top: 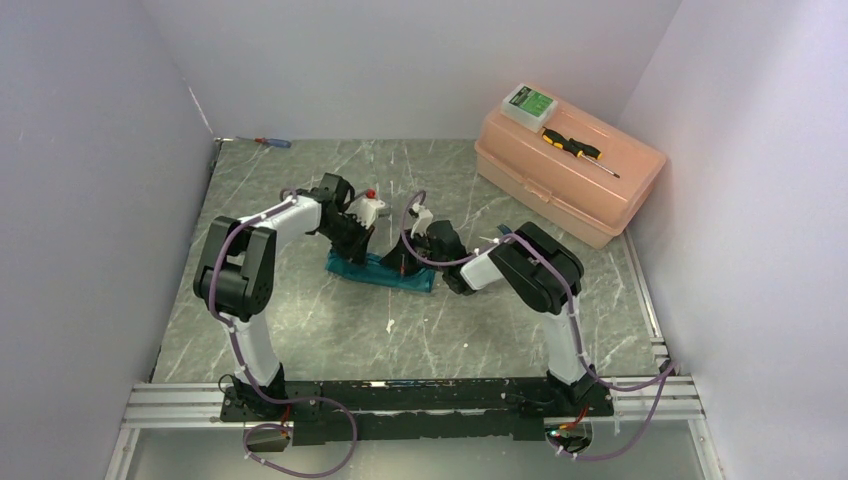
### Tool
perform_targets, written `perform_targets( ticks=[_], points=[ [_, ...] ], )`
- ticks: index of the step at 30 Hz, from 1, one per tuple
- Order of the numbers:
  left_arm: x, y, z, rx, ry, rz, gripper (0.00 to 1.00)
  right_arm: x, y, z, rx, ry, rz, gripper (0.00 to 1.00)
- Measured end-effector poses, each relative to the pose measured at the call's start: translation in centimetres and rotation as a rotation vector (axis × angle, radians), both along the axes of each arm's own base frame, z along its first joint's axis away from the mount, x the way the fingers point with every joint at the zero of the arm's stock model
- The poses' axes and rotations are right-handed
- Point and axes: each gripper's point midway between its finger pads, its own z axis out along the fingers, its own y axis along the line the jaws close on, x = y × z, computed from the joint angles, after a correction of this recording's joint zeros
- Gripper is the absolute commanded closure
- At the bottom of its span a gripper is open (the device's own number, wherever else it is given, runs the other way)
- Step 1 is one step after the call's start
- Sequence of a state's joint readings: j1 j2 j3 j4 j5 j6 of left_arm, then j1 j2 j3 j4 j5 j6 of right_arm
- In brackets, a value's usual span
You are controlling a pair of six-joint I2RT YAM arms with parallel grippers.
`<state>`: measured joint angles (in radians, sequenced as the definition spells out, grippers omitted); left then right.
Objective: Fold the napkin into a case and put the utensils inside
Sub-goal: Fold the smaller rectangle-folded napkin at the center of the board.
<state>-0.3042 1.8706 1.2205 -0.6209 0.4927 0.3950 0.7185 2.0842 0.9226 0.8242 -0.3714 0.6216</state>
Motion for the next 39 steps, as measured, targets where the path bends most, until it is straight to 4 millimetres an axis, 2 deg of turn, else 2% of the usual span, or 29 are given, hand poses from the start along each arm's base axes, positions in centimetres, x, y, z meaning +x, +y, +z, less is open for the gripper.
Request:
perform_targets(
  ticks=[5,8,12,22,25,27,29,33,34,35,36,37,38,39],
  points=[
    [0.8,0.4,1.0,0.008,-0.016,0.017,0.93,0.1,0.1,-0.7,-0.026,-0.014,-0.017,1.00],
    [0.6,0.8,0.8,0.021,-0.021,0.022,0.94,0.0,0.2,-0.6,-0.053,-0.038,-0.031,1.00],
    [-0.8,1.4,-0.5,0.042,0.015,0.022,0.94,0.0,0.4,0.7,-0.055,-0.075,-0.033,1.00],
    [-0.9,1.6,-0.5,0.047,-0.001,0.025,0.96,-1.7,2.9,2.5,-0.004,-0.107,0.043,1.00],
    [-0.9,1.5,-0.5,0.046,-0.001,0.026,0.97,-1.8,3.7,1.9,0.006,-0.104,0.066,1.00],
    [-0.8,1.5,-0.5,0.046,0.000,0.028,0.95,-1.6,4.0,0.8,0.000,-0.090,0.069,1.00],
    [-0.8,1.6,-0.4,0.044,0.003,0.038,0.88,-1.6,3.9,-1.0,-0.012,-0.059,0.067,1.00],
    [-0.1,1.9,0.6,0.040,0.008,0.064,0.71,-1.1,4.0,-0.9,0.024,-0.057,0.063,1.00],
    [0.1,1.9,1.0,0.037,0.008,0.068,0.64,-1.0,4.0,-1.0,0.025,-0.057,0.060,1.00],
    [0.4,1.9,1.6,0.031,0.008,0.072,0.50,-1.0,3.9,-1.0,0.025,-0.056,0.058,1.00],
    [0.6,1.9,2.1,0.025,0.003,0.069,0.46,-0.9,3.9,-1.0,0.025,-0.056,0.058,1.00],
    [0.9,1.8,2.9,0.012,-0.002,0.070,0.33,-0.9,3.9,-1.0,0.025,-0.055,0.057,1.00],
    [1.1,1.7,3.8,0.001,-0.011,0.068,0.27,-0.9,3.9,-1.0,0.024,-0.054,0.057,1.00],
    [1.4,1.5,4.7,-0.008,-0.027,0.058,0.25,-0.9,3.9,-1.0,0.024,-0.053,0.057,1.00]
  ],
)
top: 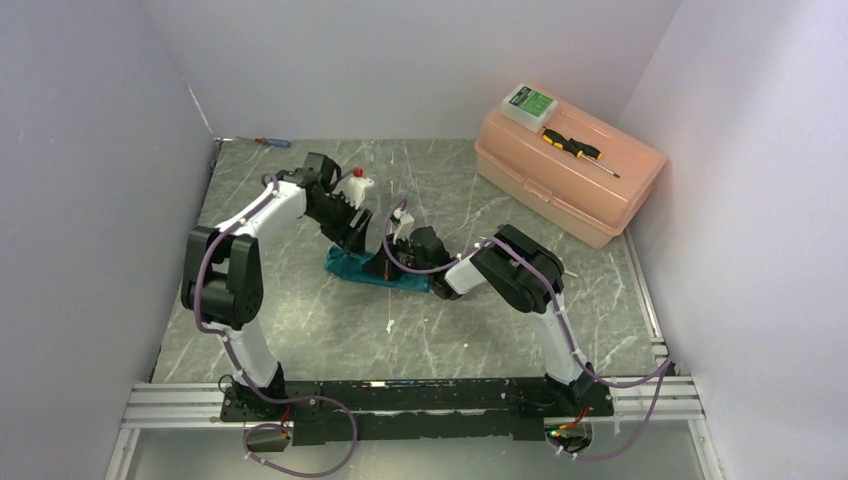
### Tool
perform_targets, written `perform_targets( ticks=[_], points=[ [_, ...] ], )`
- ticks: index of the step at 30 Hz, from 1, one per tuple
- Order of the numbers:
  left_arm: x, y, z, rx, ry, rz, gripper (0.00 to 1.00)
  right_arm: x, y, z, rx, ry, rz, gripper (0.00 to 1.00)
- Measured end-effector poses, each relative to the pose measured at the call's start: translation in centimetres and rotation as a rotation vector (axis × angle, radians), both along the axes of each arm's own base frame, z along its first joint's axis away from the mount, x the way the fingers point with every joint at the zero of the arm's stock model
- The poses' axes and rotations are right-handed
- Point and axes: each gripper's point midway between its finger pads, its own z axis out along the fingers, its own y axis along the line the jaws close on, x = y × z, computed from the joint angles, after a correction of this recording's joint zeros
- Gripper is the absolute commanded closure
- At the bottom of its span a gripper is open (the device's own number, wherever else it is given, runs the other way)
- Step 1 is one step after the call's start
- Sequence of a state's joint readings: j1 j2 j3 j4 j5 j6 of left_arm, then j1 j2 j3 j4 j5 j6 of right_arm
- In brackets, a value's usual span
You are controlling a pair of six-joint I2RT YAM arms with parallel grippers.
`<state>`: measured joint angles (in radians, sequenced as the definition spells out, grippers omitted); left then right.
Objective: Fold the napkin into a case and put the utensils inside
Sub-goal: Fold the smaller rectangle-folded napkin at the center of the board.
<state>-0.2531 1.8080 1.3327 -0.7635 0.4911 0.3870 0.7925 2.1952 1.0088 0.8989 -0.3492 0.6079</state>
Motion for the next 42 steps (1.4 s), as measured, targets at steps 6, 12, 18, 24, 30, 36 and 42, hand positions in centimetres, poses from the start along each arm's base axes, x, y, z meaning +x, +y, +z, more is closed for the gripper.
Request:
perform_targets(
  ticks=[6,12,18,24,30,36,42],
  points=[
    [0.7,0.6,5.9,-0.015,-0.144,-0.050,0.09,0.0,0.0,-0.1,-0.002,0.002,0.000,1.00],
    [0.9,3.2,4.7,0.047,-0.177,-0.037,0.27,0.0,0.0,0.0,-0.001,0.010,0.002,1.00],
    [-1.6,5.1,-1.7,0.141,-0.075,-0.057,0.28,-0.1,0.1,0.0,0.001,0.025,0.010,1.00],
    [-0.5,5.4,-3.3,0.169,-0.076,-0.042,0.51,-0.1,0.1,-0.1,-0.001,0.034,0.012,1.00],
    [1.4,5.9,-4.3,0.221,-0.116,0.002,0.50,-0.2,0.1,0.0,0.001,0.038,0.014,1.00],
    [1.5,5.4,-4.9,0.265,-0.142,0.004,0.74,-0.2,0.1,0.0,0.002,0.038,0.017,1.00],
    [1.0,4.4,-5.1,0.324,-0.191,-0.044,0.97,-0.1,0.0,0.0,0.000,0.041,0.017,1.00]
  ],
)
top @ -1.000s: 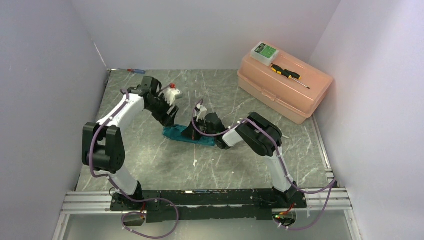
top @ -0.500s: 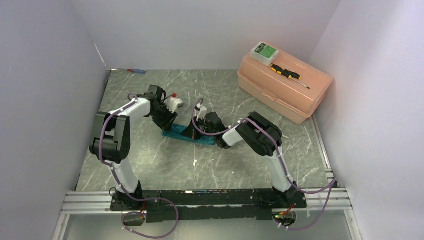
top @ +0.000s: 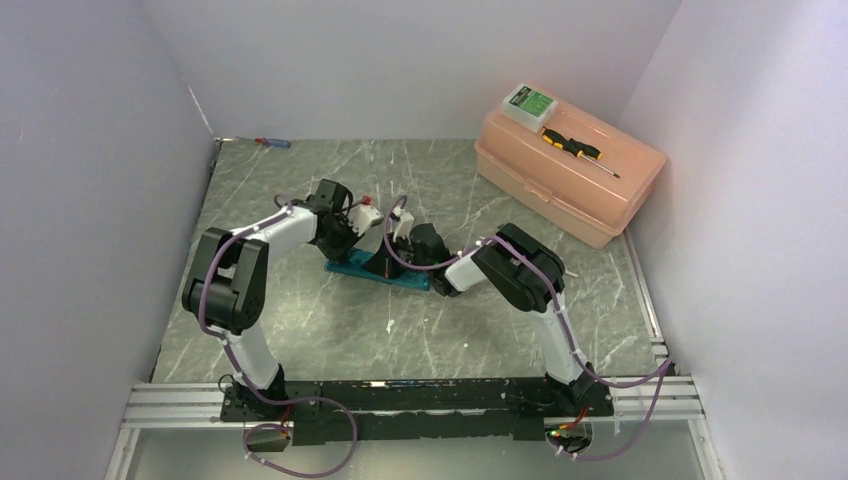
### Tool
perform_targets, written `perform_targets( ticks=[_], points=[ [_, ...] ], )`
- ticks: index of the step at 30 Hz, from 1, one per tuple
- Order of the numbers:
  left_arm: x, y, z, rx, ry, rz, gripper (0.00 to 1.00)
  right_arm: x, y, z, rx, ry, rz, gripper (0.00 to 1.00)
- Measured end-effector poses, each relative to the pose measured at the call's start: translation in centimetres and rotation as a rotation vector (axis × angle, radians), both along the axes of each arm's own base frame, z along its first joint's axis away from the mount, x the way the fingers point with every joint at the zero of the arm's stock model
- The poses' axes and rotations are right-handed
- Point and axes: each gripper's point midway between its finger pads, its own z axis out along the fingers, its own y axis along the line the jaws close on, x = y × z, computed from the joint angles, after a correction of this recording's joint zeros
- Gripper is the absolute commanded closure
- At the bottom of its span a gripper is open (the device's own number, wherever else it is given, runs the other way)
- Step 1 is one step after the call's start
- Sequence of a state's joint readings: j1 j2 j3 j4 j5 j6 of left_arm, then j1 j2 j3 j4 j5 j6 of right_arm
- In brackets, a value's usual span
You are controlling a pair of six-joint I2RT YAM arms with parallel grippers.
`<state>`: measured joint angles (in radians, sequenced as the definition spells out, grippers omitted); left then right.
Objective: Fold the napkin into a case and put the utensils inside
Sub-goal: Fold the smaller rectangle-folded napkin at the center of the board.
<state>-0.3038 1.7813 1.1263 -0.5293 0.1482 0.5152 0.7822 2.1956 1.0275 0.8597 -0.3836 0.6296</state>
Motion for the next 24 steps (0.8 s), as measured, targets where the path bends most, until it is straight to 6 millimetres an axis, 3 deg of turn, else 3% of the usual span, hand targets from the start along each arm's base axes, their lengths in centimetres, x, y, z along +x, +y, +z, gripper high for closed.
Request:
perform_targets(
  ticks=[3,7,12,15,19,22,24],
  points=[
    [-0.1,0.0,0.1,0.026,-0.021,-0.015,0.94,0.1,-0.1,0.0,-0.003,0.008,0.004,1.00],
    [-0.6,0.4,0.5,0.045,-0.022,-0.024,0.65,0.2,-0.1,-0.1,-0.004,0.022,0.016,1.00],
    [-2.1,1.6,2.0,0.042,0.026,0.020,0.47,0.2,-0.1,-0.1,0.001,0.030,0.026,1.00],
    [-2.1,2.3,4.3,-0.005,0.031,0.069,0.39,0.2,-0.1,-0.1,0.002,0.030,0.027,1.00],
    [-0.8,2.8,8.9,-0.124,-0.066,0.070,0.08,0.2,-0.1,-0.1,0.003,0.032,0.031,1.00],
    [-0.9,2.7,12.8,-0.183,-0.202,-0.059,0.06,0.3,-0.2,-0.1,0.005,0.035,0.035,1.00],
    [-1.8,2.0,14.2,-0.198,-0.300,-0.207,0.06,0.3,-0.3,-0.1,0.007,0.040,0.036,1.00]
  ],
)
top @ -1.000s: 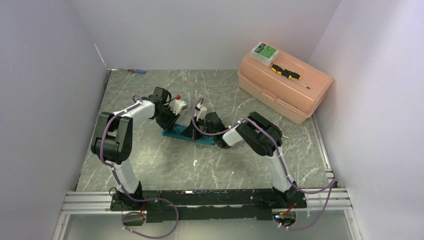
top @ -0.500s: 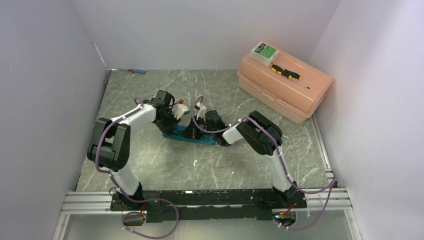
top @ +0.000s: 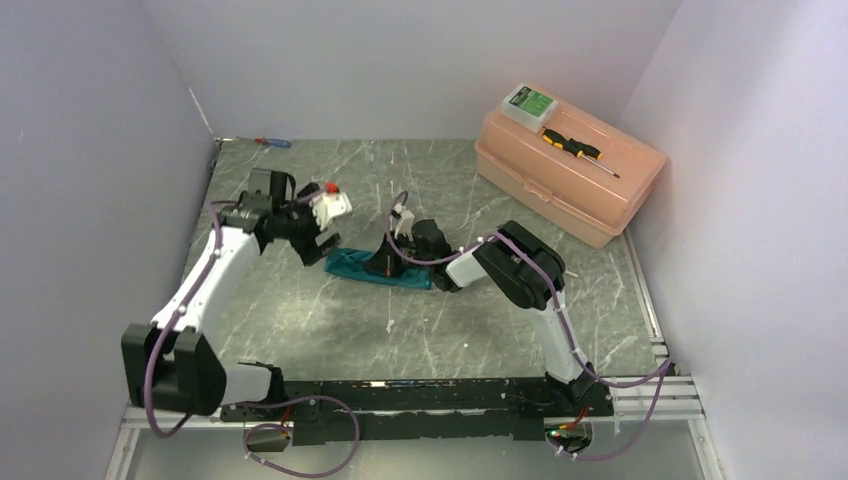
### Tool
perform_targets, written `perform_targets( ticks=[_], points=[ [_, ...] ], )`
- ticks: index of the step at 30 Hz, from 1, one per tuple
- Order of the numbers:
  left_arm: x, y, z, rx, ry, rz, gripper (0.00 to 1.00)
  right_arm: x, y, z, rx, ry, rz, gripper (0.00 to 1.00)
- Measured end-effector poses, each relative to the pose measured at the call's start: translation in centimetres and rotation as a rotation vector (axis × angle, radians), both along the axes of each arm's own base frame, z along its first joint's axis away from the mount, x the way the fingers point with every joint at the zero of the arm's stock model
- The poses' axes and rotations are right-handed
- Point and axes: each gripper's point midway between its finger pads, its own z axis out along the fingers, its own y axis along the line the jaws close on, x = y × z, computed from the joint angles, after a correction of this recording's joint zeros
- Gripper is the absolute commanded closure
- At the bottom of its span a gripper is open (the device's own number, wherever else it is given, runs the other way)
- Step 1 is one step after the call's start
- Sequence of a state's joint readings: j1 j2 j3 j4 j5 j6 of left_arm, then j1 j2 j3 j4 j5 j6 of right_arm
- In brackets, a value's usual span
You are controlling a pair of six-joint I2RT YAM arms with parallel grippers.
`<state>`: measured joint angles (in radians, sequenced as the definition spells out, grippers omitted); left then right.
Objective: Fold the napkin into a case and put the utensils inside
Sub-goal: Fold the smaller rectangle-folded napkin at the center of the board, then pick up the smaller rectangle-folded napkin from the center of the board.
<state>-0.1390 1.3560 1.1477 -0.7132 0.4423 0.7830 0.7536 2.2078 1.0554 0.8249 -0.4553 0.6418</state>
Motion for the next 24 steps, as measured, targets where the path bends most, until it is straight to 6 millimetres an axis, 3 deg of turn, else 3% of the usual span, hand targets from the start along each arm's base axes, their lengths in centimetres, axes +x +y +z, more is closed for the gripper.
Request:
perform_targets(
  ticks=[3,5,7,11,19,24],
  points=[
    [-2.2,-0.8,-1.1,0.041,-0.102,-0.202,0.06,0.0,-0.1,0.0,0.003,0.011,-0.002,1.00],
    [-3.0,-0.9,-3.7,0.086,-0.121,-0.311,0.06,0.1,-0.2,0.0,0.005,0.018,-0.002,1.00],
    [-3.1,-0.8,-6.7,0.128,-0.101,-0.388,0.06,0.1,-0.2,0.0,0.009,0.025,-0.001,1.00],
    [-2.3,-0.8,-10.0,0.202,-0.149,-0.491,0.06,0.1,-0.3,0.0,0.015,0.039,0.000,1.00],
    [-1.7,-1.7,-12.6,0.363,-0.324,-0.625,0.06,0.2,-0.3,-0.1,0.025,0.061,0.012,1.00],
    [-0.4,-1.4,-12.4,0.445,-0.424,-0.657,0.13,0.3,-0.1,-0.1,0.036,0.075,0.024,1.00]
  ],
)
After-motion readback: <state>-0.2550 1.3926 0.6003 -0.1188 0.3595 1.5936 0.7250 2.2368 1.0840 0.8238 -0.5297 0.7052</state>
